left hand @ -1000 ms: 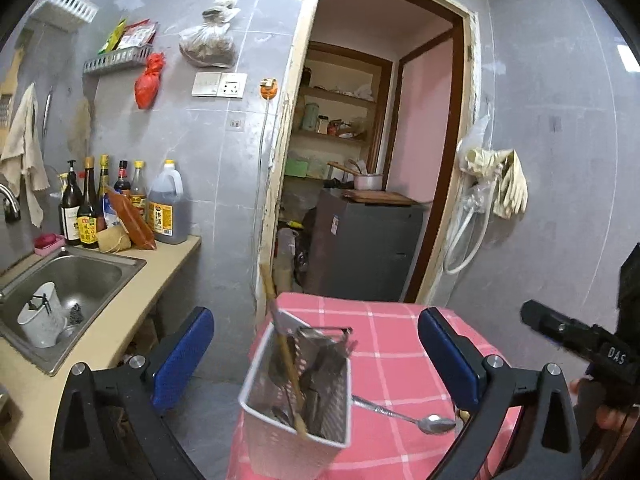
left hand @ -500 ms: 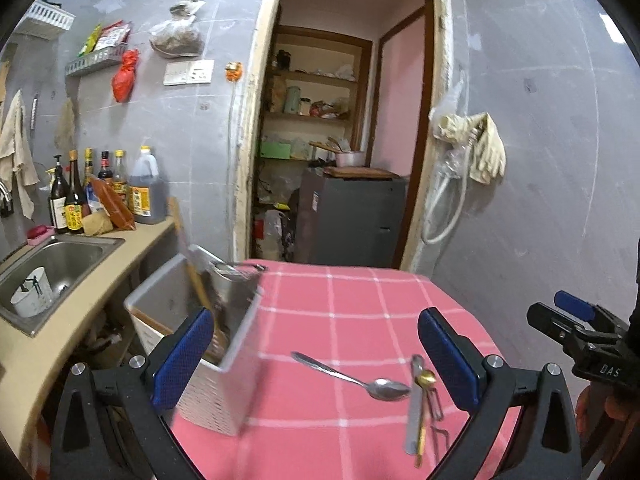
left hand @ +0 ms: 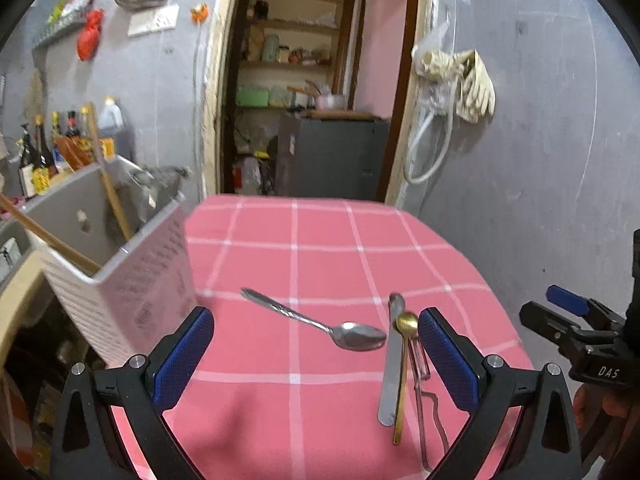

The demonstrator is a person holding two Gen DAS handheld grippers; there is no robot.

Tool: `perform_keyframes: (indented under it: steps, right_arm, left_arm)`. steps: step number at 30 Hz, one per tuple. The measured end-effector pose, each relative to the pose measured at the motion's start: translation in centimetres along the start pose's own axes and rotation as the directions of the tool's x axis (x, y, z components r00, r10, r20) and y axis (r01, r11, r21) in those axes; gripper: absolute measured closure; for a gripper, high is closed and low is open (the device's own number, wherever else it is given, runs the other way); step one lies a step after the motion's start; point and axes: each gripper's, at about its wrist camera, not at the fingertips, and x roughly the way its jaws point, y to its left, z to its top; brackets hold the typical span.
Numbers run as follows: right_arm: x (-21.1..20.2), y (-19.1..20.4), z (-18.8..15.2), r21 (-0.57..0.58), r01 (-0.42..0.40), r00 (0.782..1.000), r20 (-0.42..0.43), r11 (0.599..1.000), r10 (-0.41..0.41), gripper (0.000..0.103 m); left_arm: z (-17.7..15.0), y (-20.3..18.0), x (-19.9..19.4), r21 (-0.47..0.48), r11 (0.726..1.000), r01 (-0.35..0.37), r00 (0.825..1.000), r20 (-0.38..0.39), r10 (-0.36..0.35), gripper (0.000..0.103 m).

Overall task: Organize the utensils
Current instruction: 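Grasp a silver spoon with the left tool while the right tool grasps the gold spoon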

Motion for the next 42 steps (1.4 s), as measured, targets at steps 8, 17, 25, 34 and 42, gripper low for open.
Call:
perform_keyframes:
  steps: [8, 17, 25, 34, 42]
  right_arm:
    - [5.0, -1.9, -1.0, 0.038, -0.070, 0.991, -0.110, 0.997, 0.073, 0.005]
    - [9.8, -1.9, -1.2, 0.086, -0.232, 0.947, -0.208, 0.969, 0.246, 0.051]
    - [12.8, -0.2, -0.6, 0.071, -0.290, 0.921, -0.251, 0.954, 0.298, 0.079]
    - [15.4, 0.9, 0.0, 0.008, -0.403, 0.855, -0.352, 0.915, 0.380, 0.086]
    - [16.4, 1.6, 0.2, -0.022, -0.405, 0.845, -0.391, 0.914, 0.365, 0.096]
  left_arm:
    - [-1.0, -0.9, 4.8, -0.001, 0.999, 0.040, 0.993, -0.113, -0.040, 0.002]
    - [-1.6, -2.5, 8.9, 0.066, 0.993, 0.100, 0.969, -0.233, -0.082, 0.038]
    - [-1.7, -4.6, 10.4, 0.133, 0.979, 0.156, 0.955, -0.272, -0.115, 0.054]
    - [-2.1, -4.4, 12.1, 0.104, 0.980, 0.171, 0.932, -0.338, -0.127, 0.073]
    - [-2.0, -5.1, 12.6, 0.161, 0.976, 0.145, 0.934, -0.348, -0.081, 0.074]
